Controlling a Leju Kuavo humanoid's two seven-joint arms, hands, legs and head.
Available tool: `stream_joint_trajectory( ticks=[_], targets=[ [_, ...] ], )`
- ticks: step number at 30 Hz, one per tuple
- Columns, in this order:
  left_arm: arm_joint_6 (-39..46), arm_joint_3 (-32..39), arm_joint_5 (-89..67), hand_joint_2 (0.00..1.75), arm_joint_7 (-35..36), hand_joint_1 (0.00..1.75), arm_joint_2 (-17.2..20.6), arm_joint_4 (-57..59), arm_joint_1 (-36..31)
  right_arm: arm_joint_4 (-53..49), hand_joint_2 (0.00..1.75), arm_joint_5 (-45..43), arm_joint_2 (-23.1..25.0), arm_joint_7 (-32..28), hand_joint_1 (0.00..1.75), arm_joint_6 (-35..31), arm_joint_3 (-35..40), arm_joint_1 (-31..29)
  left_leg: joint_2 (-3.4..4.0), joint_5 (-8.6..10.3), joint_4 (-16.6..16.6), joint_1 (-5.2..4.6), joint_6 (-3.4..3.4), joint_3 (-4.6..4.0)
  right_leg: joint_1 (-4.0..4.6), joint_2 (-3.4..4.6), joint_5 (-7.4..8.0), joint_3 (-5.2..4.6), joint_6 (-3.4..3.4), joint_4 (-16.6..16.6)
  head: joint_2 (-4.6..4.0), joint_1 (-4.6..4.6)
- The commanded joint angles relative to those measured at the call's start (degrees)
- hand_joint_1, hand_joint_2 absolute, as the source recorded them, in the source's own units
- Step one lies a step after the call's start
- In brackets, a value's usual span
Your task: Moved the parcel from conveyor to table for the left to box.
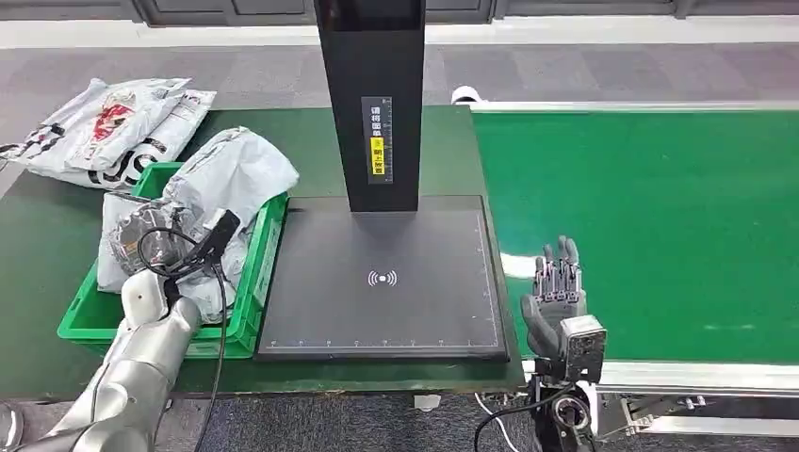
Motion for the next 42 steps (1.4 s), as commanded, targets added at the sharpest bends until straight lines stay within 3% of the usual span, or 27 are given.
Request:
stream_joint_trajectory(
  ticks=[1, 4, 5, 8, 9, 12, 17, 20, 25, 29, 30, 31, 32, 33, 34, 37, 38, 39, 40, 41, 42],
  targets=[
    [-22.6, -3.4, -0.1, 1.75, 9.5, 0.00, -0.2, 10.3, 5.2, 8.9, 1.75, 2.2, -1.4, 1.9, 0.00, 3.2, 1.3, -6.9, 0.24, -0.02, -0.2, -0.11, 0.02, 0.37, -0.09, 0.18, -0.01, 0.24, -0.02, -0.1, 0.02, -0.02],
    [-17.0, -0.2, 2.4, 1.75, 9.9, 0.00, -1.0, 9.1, 3.7, 9.4, 1.75, 3.5, -0.9, 2.8, 0.00, 3.0, 1.4, -7.4, 0.19, 0.00, -0.4, -0.16, -0.04, 0.30, -0.15, 0.07, -0.04, 0.43, -0.02, -0.2, 0.02, -0.02],
    [-1.8, 6.6, 12.7, 0.00, -4.0, 0.00, -2.4, 7.9, 0.1, 10.0, 1.75, 4.6, -0.5, 3.4, 0.00, 2.7, 1.2, -8.2, 0.25, -0.17, -0.3, -0.12, -0.05, 0.30, -0.11, 0.10, -0.18, 0.65, -0.09, -0.1, 0.02, -0.02],
    [3.5, 8.2, 15.5, 0.00, -7.4, 0.00, -2.7, 4.6, -7.8, 11.4, 1.75, 5.2, -0.2, 3.8, 0.00, 2.5, 1.6, -9.3, -0.08, -0.21, -0.1, 0.00, -0.10, 0.08, 0.01, -0.25, -0.22, 0.58, -0.20, 0.0, 0.00, -0.04],
    [3.6, 10.2, 16.9, 0.00, -10.1, 0.00, -3.6, -0.1, -7.2, 12.1, 1.75, 5.3, -0.3, 3.7, 0.00, 2.5, 1.9, -9.6, -0.07, -0.22, -0.1, -0.01, -0.13, 0.79, 0.00, -0.23, -0.29, 0.78, -0.21, 0.0, 0.00, 0.00],
    [3.6, 14.7, 17.8, 0.00, -15.1, 0.00, -5.0, -6.0, -6.2, 13.8, 1.75, 5.2, -0.4, 2.9, 0.00, 2.1, 2.2, -10.5, -0.86, 0.16, -0.1, 0.09, -0.15, 0.42, 0.10, -0.86, -0.22, 0.58, -0.18, 0.0, 0.00, 0.00],
    [3.6, 24.6, 15.3, 0.00, -24.0, 0.00, -8.9, -15.6, -4.7, 16.8, 1.75, 4.9, -0.5, 2.3, 0.00, 1.9, 2.3, -13.1, -0.46, 0.29, -0.2, 0.04, -0.31, 0.18, 0.17, -0.44, 0.02, 0.22, -0.28, -0.1, 0.00, -0.02],
    [3.6, 25.3, 15.6, 0.00, -25.1, 0.00, -9.2, -15.8, -4.8, 17.6, 1.75, 4.9, -0.3, 2.3, 0.00, 1.8, 2.4, -14.0, -0.19, 0.28, -0.2, 0.01, -0.36, -0.05, 0.16, -0.16, 0.21, -0.15, -0.32, 0.0, 0.00, -0.02],
    [3.6, 30.6, 12.6, 0.00, -30.4, 0.00, -12.8, -20.0, -5.3, 21.7, 1.75, 4.9, 0.1, 0.9, 0.00, 0.8, 3.0, -16.5, -0.13, 0.29, -0.2, 0.02, -0.35, -0.16, 0.18, -0.16, 0.21, -0.28, -0.32, -0.1, 0.02, -0.02],
    [3.6, 31.5, 12.7, 0.00, -34.0, 0.00, -14.6, -17.0, -5.7, 24.9, 1.75, 3.9, 0.7, -1.1, 0.00, -0.6, 3.1, -18.1, -0.14, 0.29, -0.2, 0.02, -0.35, -0.21, 0.20, -0.14, 0.21, -0.31, -0.32, -0.1, 0.02, -0.02],
    [3.6, 32.1, 18.0, 0.00, -40.3, 0.00, -14.6, -8.8, -7.5, 25.1, 1.75, 3.2, 1.1, -2.4, 0.00, -2.5, 2.6, -18.5, -0.14, 0.30, -0.2, 0.03, -0.35, -0.21, 0.21, -0.16, 0.22, -0.30, -0.32, -0.1, 0.02, -0.02],
    [3.6, 32.5, 17.7, 0.00, -41.7, 0.00, -15.6, -7.5, -7.7, 25.3, 0.00, 3.0, 1.2, -2.4, 0.00, -2.8, 2.7, -18.9, -0.24, 0.30, -0.2, -0.01, -0.35, -0.23, 0.18, -0.23, 0.18, -0.32, -0.31, 0.0, 0.02, -0.02],
    [-3.6, 21.2, 26.3, 0.00, -43.1, 0.00, -17.5, -5.3, -7.2, 25.7, 0.00, 4.5, 1.1, -2.4, 0.00, -9.5, 3.0, -19.5, -0.24, 0.34, -0.3, 0.01, -0.34, -0.23, 0.20, -0.26, 0.22, -0.30, -0.32, -0.1, 0.00, -0.02],
    [-6.1, 16.6, 30.9, 0.00, -43.1, 0.00, -17.2, -4.9, -6.0, 26.3, 0.00, 4.8, 1.2, -2.4, 0.00, -10.3, 3.3, -19.9, -0.39, 0.36, -0.3, -0.02, -0.35, -0.23, 0.16, -0.39, 0.18, -0.27, -0.32, -0.1, 0.00, -0.02],
    [-3.8, 15.6, 31.0, 0.00, -43.1, 0.00, -18.9, -4.3, -5.4, 26.5, 0.00, 4.8, 1.2, -2.3, 0.00, -10.4, 3.3, -20.4, -0.58, 0.36, -0.2, -0.04, -0.35, -0.33, 0.13, -0.55, 0.13, -0.35, -0.30, 0.0, 0.02, -0.02],
    [-3.8, 15.6, 31.0, 0.00, -43.1, 0.00, -18.9, -4.3, -5.4, 26.5, 0.00, 4.8, 1.2, -2.3, 0.00, -10.4, 3.3, -20.4, -0.73, 0.43, -0.2, -0.02, -0.27, -0.35, 0.13, -0.72, 0.17, -0.31, -0.28, -0.1, 0.02, -0.02],
    [-5.8, 12.3, 34.3, 0.00, -43.1, 0.00, -19.3, -4.0, -5.2, 27.3, 0.00, 5.2, 1.1, -2.1, 0.00, -11.4, 3.3, -21.0, -0.55, 0.35, -0.1, 0.00, -0.27, -0.35, 0.12, -0.52, 0.17, -0.35, -0.28, -0.1, 0.02, -0.02],
    [-10.7, 2.0, 42.1, 0.00, -43.1, 0.00, -19.0, -3.7, -4.2, 29.6, 0.00, 6.7, 1.2, -3.0, 0.00, -16.8, 3.5, -22.5, -0.59, 0.36, -0.1, 0.02, -0.27, -0.43, 0.15, -0.55, 0.20, -0.35, -0.25, -0.1, 0.02, -0.02],
    [-9.3, 1.3, 42.3, 0.00, -43.1, 0.00, -19.9, -3.1, -4.0, 29.8, 0.00, 6.7, 1.2, -2.9, 0.00, -16.9, 3.5, -22.8, -0.55, 0.37, -0.2, 0.02, -0.26, -0.44, 0.15, -0.53, 0.23, -0.35, -0.24, -0.1, 0.02, 0.00],
    [-13.7, -5.6, 50.0, 0.00, -43.1, 0.00, -20.4, -3.6, -3.6, 31.6, 0.00, 8.0, 1.2, -3.2, 0.00, -20.2, 4.1, -24.0, -0.47, 0.35, -0.1, -0.04, -0.28, -0.44, 0.07, -0.41, 0.20, -0.45, -0.24, 0.0, 0.02, -0.02],
    [-13.3, -8.0, 52.5, 0.00, -43.1, 0.00, -21.4, -2.6, -4.2, 32.5, 0.00, 8.2, 1.2, -3.2, 0.00, -20.7, 4.5, -24.8, -0.39, 0.35, -0.2, -0.02, -0.27, -0.40, 0.08, -0.37, 0.24, -0.42, -0.23, -0.1, 0.02, -0.02]
  ],
)
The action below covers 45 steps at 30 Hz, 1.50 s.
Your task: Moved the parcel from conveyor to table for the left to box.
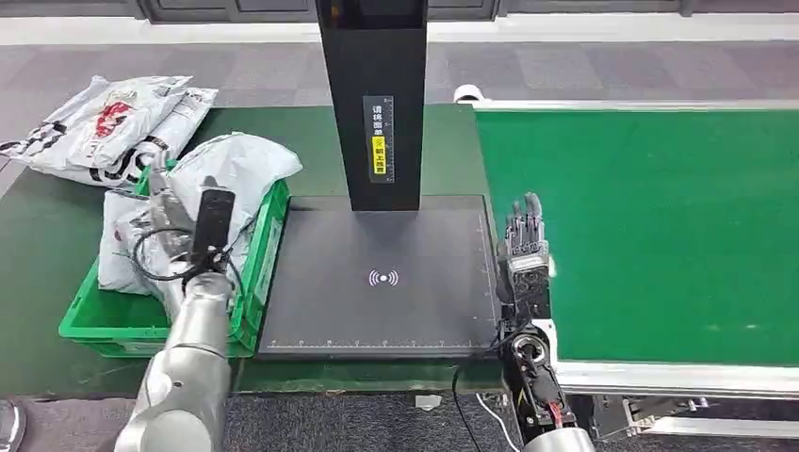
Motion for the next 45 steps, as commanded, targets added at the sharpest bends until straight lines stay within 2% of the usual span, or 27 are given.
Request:
stream_joint_trajectory(
  ticks=[1, 2, 4, 6, 7, 9, 11, 12, 14, 16, 17, 18, 21, 28, 31, 32, 41, 45],
  targets=[
    [-12.5, -32.4, 25.1, 0.00, 0.2, 0.00, -3.8, 6.9, -0.4, 13.3, 0.00, 4.0, -1.0, -0.5, 0.00, -11.8, 2.9, -8.5, -0.04, 0.03, 0.0, 0.02, 0.04, -0.11, 0.01, -0.12, 0.02, -0.07, 0.01, 0.0, -0.02, 0.00],
    [-11.2, -33.8, 26.3, 1.75, 0.2, 0.00, -4.2, 8.3, -1.1, 13.9, 0.00, 4.0, -0.9, -0.3, 0.00, -12.0, 3.1, -9.1, -0.06, 0.03, 0.1, 0.01, 0.01, -0.18, 0.04, -0.12, 0.03, -0.15, 0.03, 0.0, 0.00, 0.00],
    [-11.7, -42.6, 35.0, 1.75, 0.2, 0.00, -4.2, 7.0, -1.2, 17.8, 0.00, 3.6, -0.5, -0.9, 0.00, -12.2, 3.8, -12.3, -0.08, 0.04, 0.1, -0.05, 0.02, -0.18, 0.02, -0.16, 0.02, -0.16, 0.04, 0.0, -0.02, 0.00],
    [-13.9, -46.5, 39.9, 1.75, 0.2, 0.00, -4.2, 8.9, -2.1, 21.4, 0.00, 3.7, 0.4, -0.9, 0.00, -13.2, 4.7, -15.4, -0.19, 0.09, 0.1, -0.04, 0.10, -0.32, 0.05, -0.24, 0.04, -0.21, 0.05, 0.0, 0.00, 0.00],
    [-13.9, -46.5, 39.9, 1.75, 0.2, 0.00, -4.2, 8.9, -2.1, 21.4, 0.00, 3.7, 0.4, -0.9, 0.00, -13.2, 4.7, -15.4, -0.12, 0.09, 0.1, -0.01, 0.12, -0.29, 0.09, -0.21, 0.07, -0.17, 0.05, 0.0, 0.00, 0.02],
    [-14.6, -47.5, 41.4, 1.75, 0.2, 0.00, -4.2, 16.5, -4.8, 24.8, 0.00, 3.9, 1.3, -0.9, 0.00, -15.0, 5.0, -17.7, 0.10, 0.05, 0.1, -0.04, 0.12, -0.25, 0.04, 0.02, 0.09, -0.21, 0.07, 0.0, 0.00, 0.00],
    [-14.8, -47.9, 41.6, 1.75, 0.2, 0.00, -4.2, 16.7, -4.6, 25.1, 0.00, 4.0, 1.6, -0.9, 0.00, -15.4, 5.1, -18.0, 0.23, 0.06, 0.1, -0.04, 0.09, -0.27, 0.04, 0.14, 0.16, -0.33, 0.04, 0.0, 0.00, 0.00],
    [-14.9, -48.6, 41.9, 0.00, 0.2, 0.00, -4.2, 17.1, -4.6, 25.3, 0.00, 4.5, 1.4, -0.9, 0.00, -16.4, 5.5, -17.9, 0.20, 0.07, 0.1, -0.02, 0.09, -0.23, 0.07, 0.09, 0.15, -0.27, 0.03, 0.0, -0.02, 0.00],
    [-15.7, -49.3, 44.3, 0.00, 0.2, 0.00, -4.2, 18.4, -4.9, 25.2, 0.00, 4.1, 1.4, -0.9, 0.00, -17.0, 5.6, -17.5, 0.21, 0.07, 0.1, -0.04, 0.09, -0.24, 0.04, 0.11, 0.14, -0.31, 0.04, 0.0, 0.00, 0.00],
    [-15.4, -53.2, 48.3, 0.00, 0.2, 0.00, -4.2, 18.5, -4.7, 24.3, 0.00, 4.7, 1.2, -0.9, 0.00, -19.4, 6.6, -16.4, 0.20, 0.08, 0.0, -0.02, 0.09, -0.21, 0.08, 0.10, 0.14, -0.26, 0.04, -0.1, 0.00, 0.00],
    [-15.6, -54.2, 49.9, 1.75, 0.2, 0.00, -4.2, 18.4, -4.6, 24.1, 1.75, 5.0, 1.1, -0.9, 0.00, -20.3, 6.9, -16.1, 0.19, 0.08, 0.0, -0.03, 0.10, -0.24, 0.06, 0.10, 0.14, -0.29, 0.05, 0.0, 0.00, 0.00],
    [-14.6, -57.6, 53.0, 1.75, 0.2, 0.00, -4.2, 17.8, -4.0, 22.9, 1.75, 4.9, 1.0, -0.9, 0.00, -21.0, 7.6, -15.0, 0.20, 0.07, 0.0, -0.01, 0.11, -0.18, 0.09, 0.08, 0.13, -0.21, 0.05, -0.1, 0.00, 0.00],
    [-12.7, -60.3, 56.2, 1.75, 0.2, 0.00, -4.2, 17.5, -2.9, 21.8, 1.75, 4.8, 0.7, -0.9, 0.00, -23.0, 8.3, -13.8, 0.15, 0.07, 0.0, -0.03, 0.11, -0.19, 0.06, 0.04, 0.12, -0.22, 0.05, -0.1, 0.00, 0.00],
    [-12.6, -59.7, 57.1, 1.75, 0.2, 0.00, -4.2, 15.5, -1.9, 22.2, 1.75, 3.9, 0.4, -0.9, 0.00, -23.7, 8.5, -13.9, 0.26, 0.07, 0.0, 0.01, 0.11, -0.20, 0.08, 0.13, 0.16, -0.21, 0.04, -0.1, 0.00, 0.00],
    [-10.8, -59.6, 54.8, 1.75, 0.2, 0.00, -4.2, 12.4, 1.2, 20.3, 1.75, 3.2, 0.0, -0.9, 0.00, -25.5, 9.9, -12.1, 0.26, 0.08, -0.1, 0.01, 0.10, -0.19, 0.08, 0.14, 0.17, -0.21, 0.04, -0.2, 0.00, 0.00],
    [-10.9, -59.9, 54.4, 1.75, 0.2, 0.00, -4.2, 10.1, 2.6, 19.1, 1.75, 5.9, 0.1, -0.9, 0.00, -25.5, 8.6, -11.0, 0.24, 0.08, -0.1, -0.03, 0.11, -0.16, 0.04, 0.12, 0.15, -0.19, 0.04, -0.2, 0.00, 0.00],
    [-10.9, -59.9, 54.4, 1.75, 0.2, 0.00, -4.2, 10.1, 2.6, 19.1, 1.75, 5.9, 0.1, -0.9, 0.00, -25.5, 8.6, -11.0, 0.22, 0.07, 0.0, -0.04, 0.11, -0.29, 0.04, 0.12, 0.14, -0.33, 0.06, -0.1, -0.02, 0.00],
    [-6.3, -63.5, 52.6, 1.75, 0.2, 0.00, -4.2, 7.2, 5.0, 15.7, 1.75, 3.6, 0.0, -0.9, 0.00, -25.5, 10.9, -7.4, 0.19, 0.08, 0.0, 0.00, 0.11, -0.23, 0.07, 0.07, 0.14, -0.24, 0.05, -0.1, -0.02, 0.00]
  ],
)
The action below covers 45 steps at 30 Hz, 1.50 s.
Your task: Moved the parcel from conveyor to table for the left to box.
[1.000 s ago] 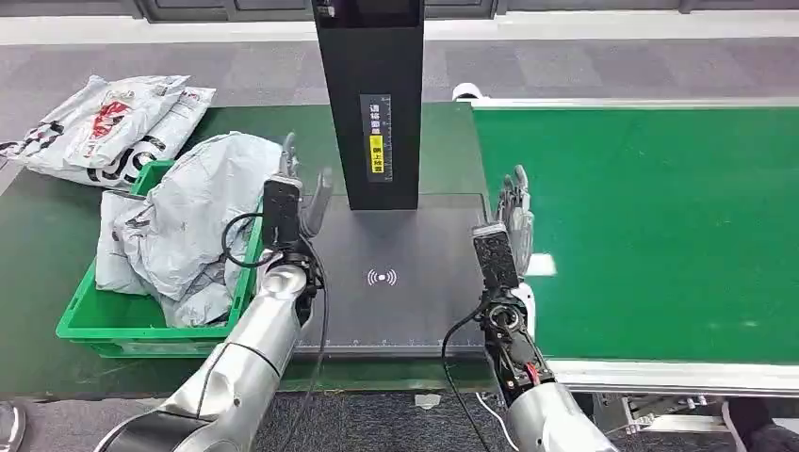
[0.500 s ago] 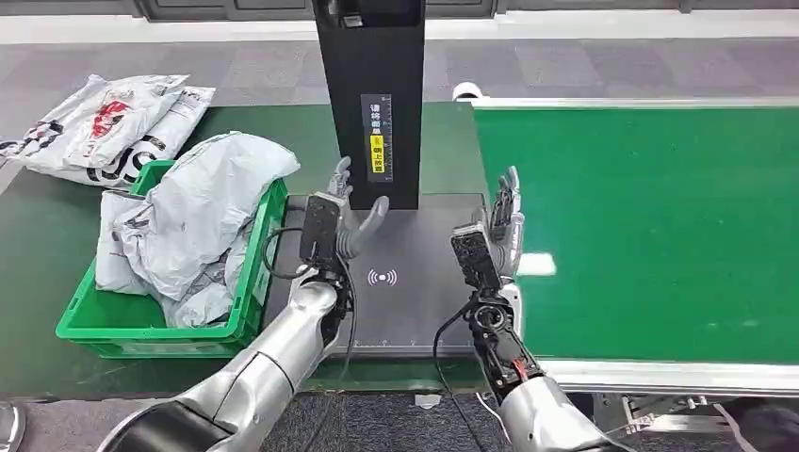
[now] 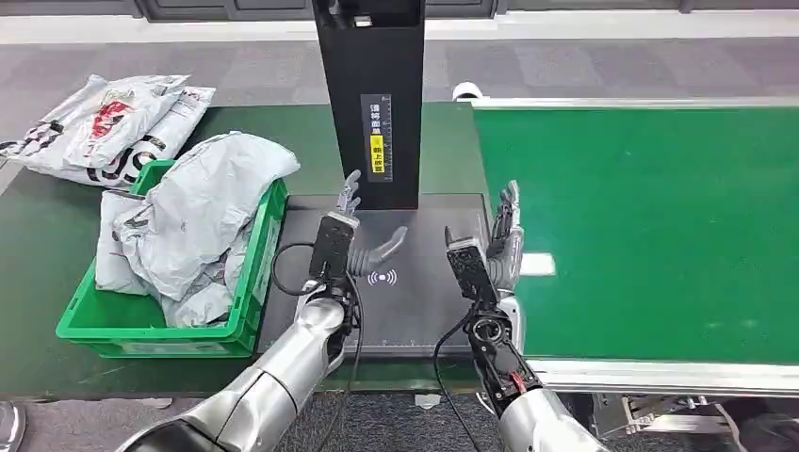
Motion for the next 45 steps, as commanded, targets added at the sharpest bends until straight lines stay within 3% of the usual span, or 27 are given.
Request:
stream_joint_trajectory(
  ticks=[1, 6, 15, 22, 30, 38, 45],
  targets=[
    [6.0, -7.3, -1.5, 1.75, 0.3, 0.00, 0.2, -3.5, 2.6, -3.3, 1.75, -2.3, -1.9, 0.3, 0.00, 0.2, 4.2, 3.4, -0.04, 0.00, -0.1, 0.01, 0.01, 0.09, 0.02, -0.09, -0.02, 0.12, -0.01, -0.1, 0.02, 0.00],
    [6.5, -11.9, 1.7, 1.75, 0.3, 0.00, 0.2, -7.5, 5.6, -10.1, 1.75, -7.5, -3.6, 0.3, 0.00, 0.2, 9.9, 7.8, -0.06, -0.04, -0.1, 0.04, 0.03, 0.15, 0.05, -0.14, -0.05, 0.22, -0.01, -0.2, 0.02, 0.00],
    [7.1, -12.8, -0.1, 1.75, 0.3, 0.00, 0.2, -7.4, 5.6, -11.3, 1.75, -5.7, -3.4, 0.3, 0.00, 0.2, 8.7, 8.3, -0.02, -0.05, -0.1, 0.06, 0.04, 0.05, 0.07, -0.13, -0.02, 0.10, -0.02, -0.1, 0.00, 0.00],
    [-3.3, -13.2, 8.5, 1.75, 0.3, 0.00, 0.2, -8.6, 9.5, -16.5, 1.75, 0.2, -0.4, 0.3, 0.00, 0.2, 4.5, 13.8, -0.05, -0.06, -0.1, 0.05, 0.03, 0.14, 0.06, -0.18, -0.08, 0.20, -0.03, -0.2, 0.00, 0.00],
    [-3.2, -14.9, 7.8, 1.75, 0.3, 0.00, 0.2, -8.4, 11.9, -13.5, 1.75, -5.4, -1.4, 0.3, 0.00, 0.2, 4.6, 14.0, 0.01, -0.11, -0.2, 0.01, 0.04, 0.20, 0.03, -0.12, -0.09, 0.21, -0.01, -0.2, 0.02, 0.00],
    [-2.9, -13.6, 3.8, 1.75, 0.3, 0.00, 0.2, -13.3, 13.8, -16.4, 1.75, 8.1, 1.5, 0.3, 0.00, 0.2, -6.3, 15.9, -0.04, -0.10, -0.1, 0.02, 0.04, 0.10, 0.03, -0.16, -0.12, 0.14, -0.01, -0.1, 0.00, 0.02],
    [-8.3, -9.6, 6.0, 1.75, 0.3, 0.00, 0.2, -13.9, 14.8, -15.9, 1.75, 11.7, 2.2, 0.3, 0.00, 0.2, -8.7, 15.1, 0.05, -0.12, -0.1, 0.00, 0.04, 0.10, 0.01, -0.06, -0.11, 0.12, 0.00, -0.1, 0.00, 0.02]
  ],
)
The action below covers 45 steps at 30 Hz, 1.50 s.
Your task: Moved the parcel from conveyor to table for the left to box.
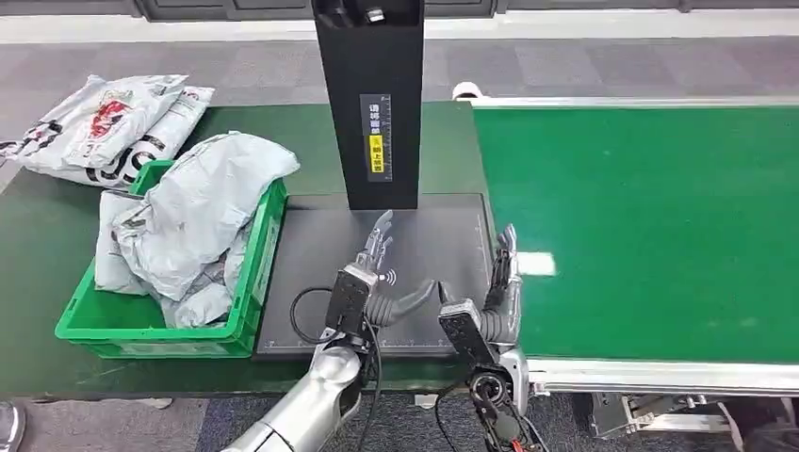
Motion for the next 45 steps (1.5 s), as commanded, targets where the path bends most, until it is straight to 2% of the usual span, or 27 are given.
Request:
stream_joint_trajectory(
  ticks=[1, 12, 45],
  targets=[
    [-5.0, 0.9, 1.6, 1.75, 0.3, 0.00, 0.2, -1.3, 2.0, 0.1, 1.75, 3.5, 1.5, 0.3, 0.00, 0.2, -8.9, -1.2, 0.03, -0.03, -0.1, 0.02, 0.02, 0.19, 0.04, -0.04, -0.02, 0.21, -0.01, -0.1, 0.00, 0.00],
    [-2.1, -2.7, -1.0, 1.75, 0.3, 0.00, 0.2, -0.5, 1.6, -1.3, 1.75, 3.9, 1.5, 0.3, 0.00, 0.2, -9.2, -0.2, 0.01, -0.04, -0.1, 0.03, 0.02, 0.20, 0.04, -0.05, -0.03, 0.25, -0.02, -0.2, 0.00, 0.00],
    [-0.6, -2.7, -2.1, 1.75, 0.3, 0.00, 0.2, 0.8, 1.6, -0.2, 1.75, 4.1, 1.5, 0.3, 0.00, 0.2, -9.2, -0.5, 0.02, -0.03, -0.1, 0.01, 0.01, 0.11, 0.02, -0.01, -0.02, 0.15, -0.01, -0.1, 0.00, 0.00]
  ],
)
